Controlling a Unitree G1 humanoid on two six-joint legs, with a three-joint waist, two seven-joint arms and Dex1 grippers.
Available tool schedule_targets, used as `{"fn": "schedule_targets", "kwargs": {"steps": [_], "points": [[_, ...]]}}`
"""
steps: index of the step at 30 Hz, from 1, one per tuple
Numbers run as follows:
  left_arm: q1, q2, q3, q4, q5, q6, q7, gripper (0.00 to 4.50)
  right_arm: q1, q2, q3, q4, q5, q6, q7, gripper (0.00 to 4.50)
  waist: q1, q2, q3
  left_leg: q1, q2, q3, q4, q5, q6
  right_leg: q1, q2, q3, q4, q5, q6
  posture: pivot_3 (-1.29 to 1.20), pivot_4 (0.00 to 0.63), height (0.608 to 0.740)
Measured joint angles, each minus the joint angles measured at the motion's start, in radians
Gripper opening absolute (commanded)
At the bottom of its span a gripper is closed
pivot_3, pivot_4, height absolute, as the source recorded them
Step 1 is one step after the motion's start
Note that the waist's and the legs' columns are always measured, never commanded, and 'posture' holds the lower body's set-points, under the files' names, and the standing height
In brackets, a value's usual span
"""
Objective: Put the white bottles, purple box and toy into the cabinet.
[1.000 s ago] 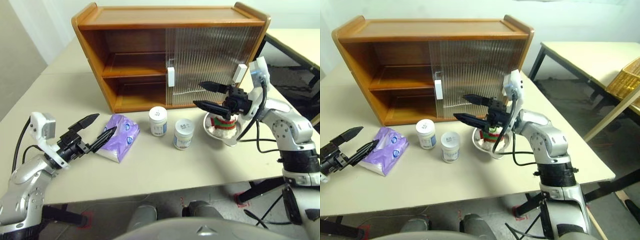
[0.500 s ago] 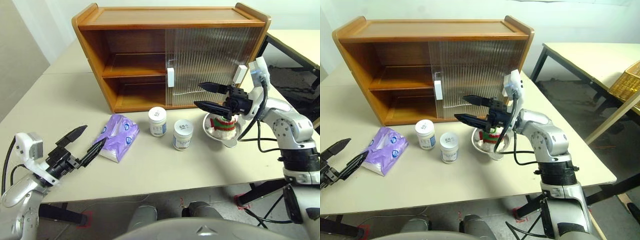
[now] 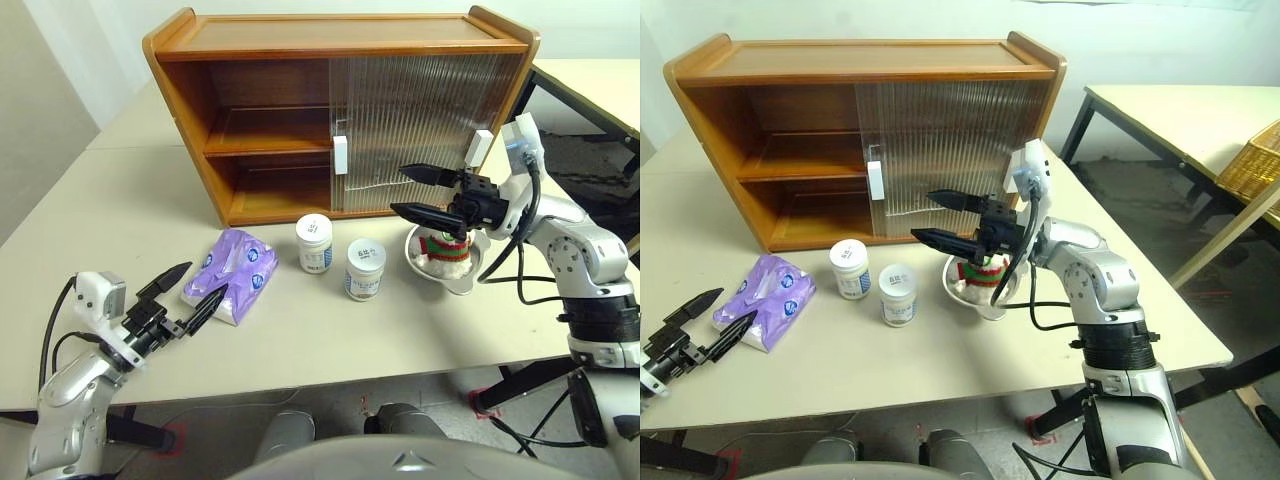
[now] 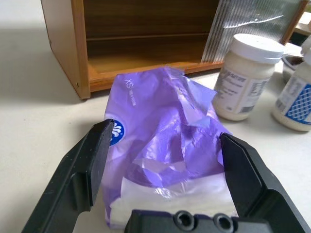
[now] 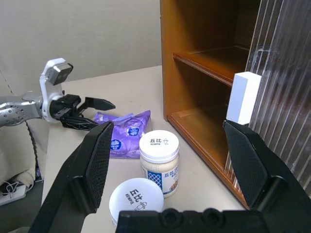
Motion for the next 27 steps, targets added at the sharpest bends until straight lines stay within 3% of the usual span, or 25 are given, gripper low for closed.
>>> {"fn": "schedule_targets", "kwargs": {"steps": [18, 22, 27], "points": [[0.007, -0.006, -0.073, 0.070, 0.044, -0.041, 0.031, 4.49, 0.003, 0.002, -0.001, -0.004, 0.000, 0.000, -0.023, 4.50, -0.003, 0.003, -0.002, 0.001, 0.000, 0.004, 0.000, 0.000, 0.000, 0.000, 0.001, 0.000, 0.000, 0.000, 0.000, 0.01, 0.000, 0.740], [0.000, -0.006, -0.073, 0.087, 0.041, -0.034, 0.042, 3.57, 0.001, 0.003, -0.001, -0.004, 0.000, 0.000, -0.030, 4.50, -0.004, 0.004, -0.003, 0.001, 0.000, 0.004, 0.000, 0.000, 0.000, 0.001, 0.001, 0.000, 0.000, 0.000, 0.000, 0.01, 0.000, 0.740], [-0.010, -0.006, -0.073, 0.098, 0.041, -0.030, 0.049, 1.82, -0.005, 0.005, -0.001, -0.006, 0.001, 0.000, -0.034, 4.50, -0.005, 0.005, -0.004, 0.001, 0.000, 0.004, 0.000, 0.000, 0.000, 0.001, 0.001, 0.000, 0.000, 0.000, 0.000, 0.01, 0.000, 0.740]]}}
